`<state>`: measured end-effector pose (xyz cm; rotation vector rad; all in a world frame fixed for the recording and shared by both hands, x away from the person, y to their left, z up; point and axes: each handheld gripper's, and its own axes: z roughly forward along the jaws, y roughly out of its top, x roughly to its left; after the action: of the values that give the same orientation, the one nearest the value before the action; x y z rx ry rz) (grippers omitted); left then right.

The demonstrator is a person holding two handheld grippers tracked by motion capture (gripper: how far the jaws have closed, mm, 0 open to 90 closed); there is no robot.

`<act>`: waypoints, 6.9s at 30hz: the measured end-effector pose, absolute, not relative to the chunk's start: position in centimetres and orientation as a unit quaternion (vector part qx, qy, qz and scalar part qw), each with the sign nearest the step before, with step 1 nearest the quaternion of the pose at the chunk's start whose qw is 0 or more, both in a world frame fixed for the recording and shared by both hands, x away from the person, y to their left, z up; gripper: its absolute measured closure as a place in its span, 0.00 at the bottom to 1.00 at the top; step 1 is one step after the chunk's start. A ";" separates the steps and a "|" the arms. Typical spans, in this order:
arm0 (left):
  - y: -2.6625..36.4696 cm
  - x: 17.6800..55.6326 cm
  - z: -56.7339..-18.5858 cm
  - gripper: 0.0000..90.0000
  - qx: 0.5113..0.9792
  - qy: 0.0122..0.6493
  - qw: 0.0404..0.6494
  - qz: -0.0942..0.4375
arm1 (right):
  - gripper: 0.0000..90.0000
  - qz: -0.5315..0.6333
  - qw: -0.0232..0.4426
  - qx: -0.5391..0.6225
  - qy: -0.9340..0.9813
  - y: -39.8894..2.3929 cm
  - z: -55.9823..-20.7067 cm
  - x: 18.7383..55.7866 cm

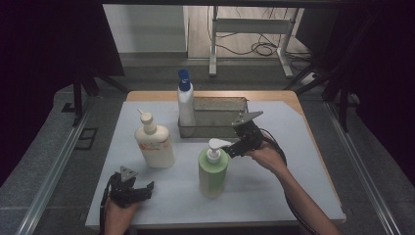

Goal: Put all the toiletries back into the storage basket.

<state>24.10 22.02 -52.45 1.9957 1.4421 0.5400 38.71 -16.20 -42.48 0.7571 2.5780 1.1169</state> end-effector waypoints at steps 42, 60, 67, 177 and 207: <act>22.0 24.1 -52.5 0.13 0.754 0.545 0.305 0.205 | 0.00 0.435 0.053 0.204 0.876 -18.9 -43.9 29.4; 22.0 24.1 -52.5 0.13 0.754 0.545 0.305 0.204 | 0.00 0.441 0.065 0.179 0.877 -15.8 -42.9 28.9; 22.0 24.1 -52.4 0.13 0.754 0.545 0.305 0.204 | 0.00 0.445 0.063 0.173 0.876 -14.6 -42.7 29.2; 22.0 24.1 -52.5 0.13 0.754 0.545 0.306 0.203 | 0.14 0.441 0.164 0.275 0.838 -11.2 -34.1 40.4; 22.0 24.1 -52.5 0.13 0.752 0.547 0.307 0.203 | 0.14 0.434 0.204 0.321 0.817 -9.3 -33.8 45.2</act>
<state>24.12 22.01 -52.46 1.9898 1.4458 0.5368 45.18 -9.28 -33.80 0.8956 2.2776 1.2114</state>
